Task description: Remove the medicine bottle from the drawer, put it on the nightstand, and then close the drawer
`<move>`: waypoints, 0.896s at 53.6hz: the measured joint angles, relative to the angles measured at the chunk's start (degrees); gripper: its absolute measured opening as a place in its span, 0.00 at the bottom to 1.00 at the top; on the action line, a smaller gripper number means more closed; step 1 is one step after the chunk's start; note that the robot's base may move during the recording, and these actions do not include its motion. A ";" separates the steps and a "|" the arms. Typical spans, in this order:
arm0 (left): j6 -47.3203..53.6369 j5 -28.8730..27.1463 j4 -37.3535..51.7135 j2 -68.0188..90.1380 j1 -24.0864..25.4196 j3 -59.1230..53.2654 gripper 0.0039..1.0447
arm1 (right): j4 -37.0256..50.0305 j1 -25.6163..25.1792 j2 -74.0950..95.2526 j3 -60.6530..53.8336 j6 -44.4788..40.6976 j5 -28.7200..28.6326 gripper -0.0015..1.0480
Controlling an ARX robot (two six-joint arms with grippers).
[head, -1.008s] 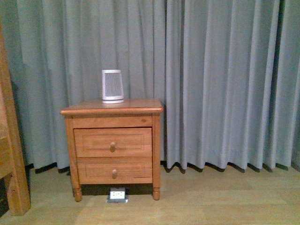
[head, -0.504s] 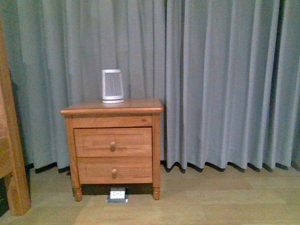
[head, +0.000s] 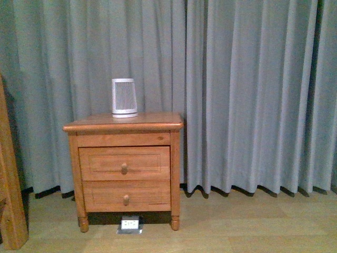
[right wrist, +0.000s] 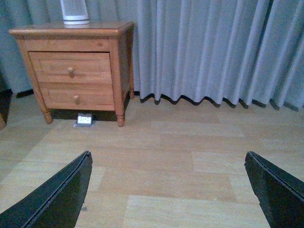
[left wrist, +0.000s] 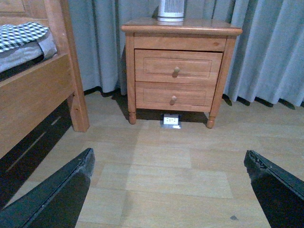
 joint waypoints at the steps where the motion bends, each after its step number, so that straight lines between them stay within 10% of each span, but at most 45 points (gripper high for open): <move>1: 0.00 0.00 0.00 0.00 0.00 0.00 0.94 | 0.00 0.00 0.00 0.00 0.00 0.00 0.93; 48: 0.00 0.02 0.00 0.02 0.00 0.00 0.94 | 0.00 0.00 -0.02 0.00 0.00 -0.04 0.93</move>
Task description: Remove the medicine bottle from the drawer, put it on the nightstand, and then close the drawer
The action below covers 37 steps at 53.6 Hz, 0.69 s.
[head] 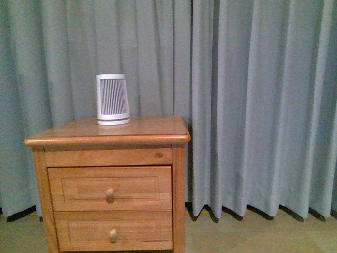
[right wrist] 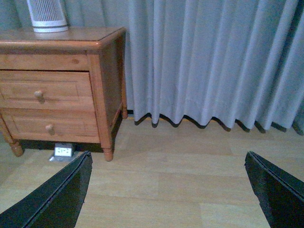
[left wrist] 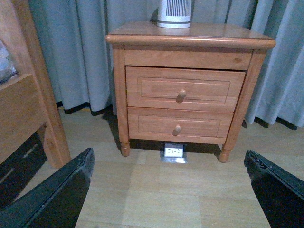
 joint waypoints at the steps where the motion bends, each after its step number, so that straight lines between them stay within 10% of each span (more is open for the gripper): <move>1: 0.00 -0.02 0.00 -0.02 0.00 0.00 0.94 | 0.00 0.00 0.00 0.00 0.00 0.00 0.93; 29: -4.46 -3.41 -5.75 5.35 -0.94 2.32 0.94 | 0.00 0.00 0.02 0.00 0.00 0.11 0.93; 37: -7.37 0.96 12.17 27.54 1.22 2.62 0.94 | 0.00 0.00 0.02 0.00 0.00 0.11 0.93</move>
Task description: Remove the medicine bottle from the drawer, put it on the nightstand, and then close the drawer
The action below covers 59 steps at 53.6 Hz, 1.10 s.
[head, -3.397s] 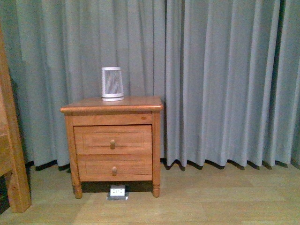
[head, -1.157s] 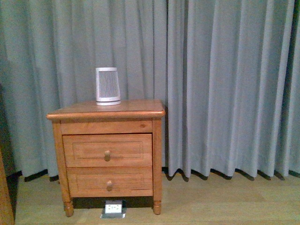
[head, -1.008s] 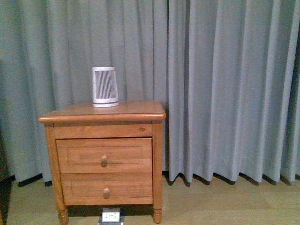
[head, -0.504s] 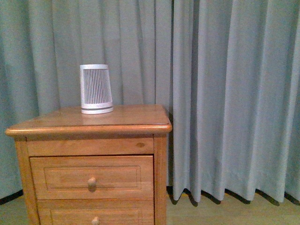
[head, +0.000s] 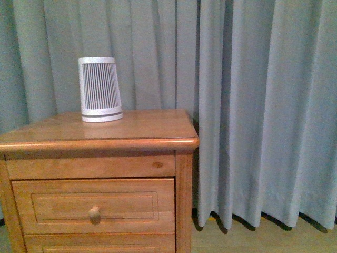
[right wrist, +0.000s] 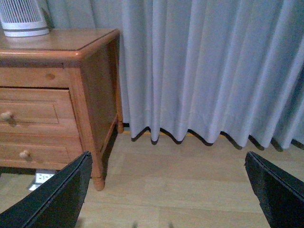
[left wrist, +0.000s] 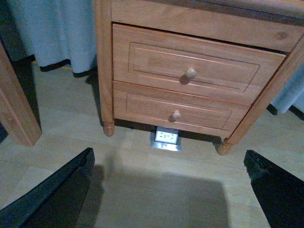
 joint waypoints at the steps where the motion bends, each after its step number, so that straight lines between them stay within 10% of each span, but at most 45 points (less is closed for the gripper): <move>1: 0.13 0.28 4.79 4.72 0.42 0.31 0.94 | 0.00 0.00 0.00 0.00 0.00 0.00 0.93; 12: 1.01 -3.08 40.85 52.24 -0.55 14.16 0.94 | 0.00 0.00 0.00 0.00 0.00 0.00 0.93; 35: 1.68 -7.54 49.86 91.80 -12.07 44.52 0.94 | 0.00 0.00 0.00 0.00 0.00 0.00 0.93; 59: 6.34 -4.17 51.08 108.50 -11.56 58.51 0.94 | 0.00 0.00 0.00 0.00 0.00 0.00 0.93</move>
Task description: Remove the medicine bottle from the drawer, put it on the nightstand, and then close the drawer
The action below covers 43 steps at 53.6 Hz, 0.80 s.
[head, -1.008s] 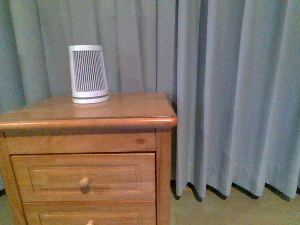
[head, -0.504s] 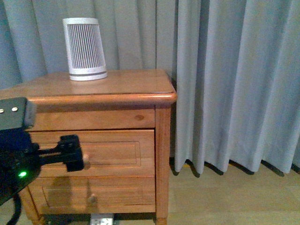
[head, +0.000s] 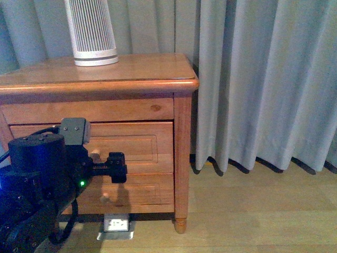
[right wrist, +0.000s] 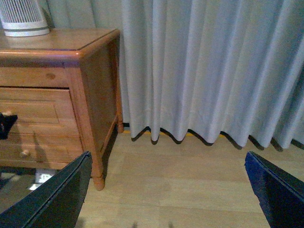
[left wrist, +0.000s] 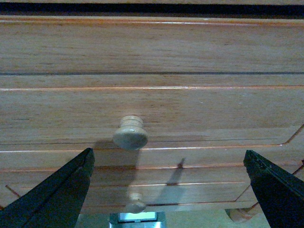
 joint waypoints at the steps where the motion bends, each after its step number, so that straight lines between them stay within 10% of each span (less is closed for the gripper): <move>1: 0.17 0.04 -0.17 0.39 0.04 0.48 0.94 | 0.00 0.00 0.00 0.00 0.00 0.00 0.93; 43: 2.01 0.83 -3.65 5.62 1.97 9.86 0.83 | 0.00 0.00 0.00 0.00 0.00 0.00 0.93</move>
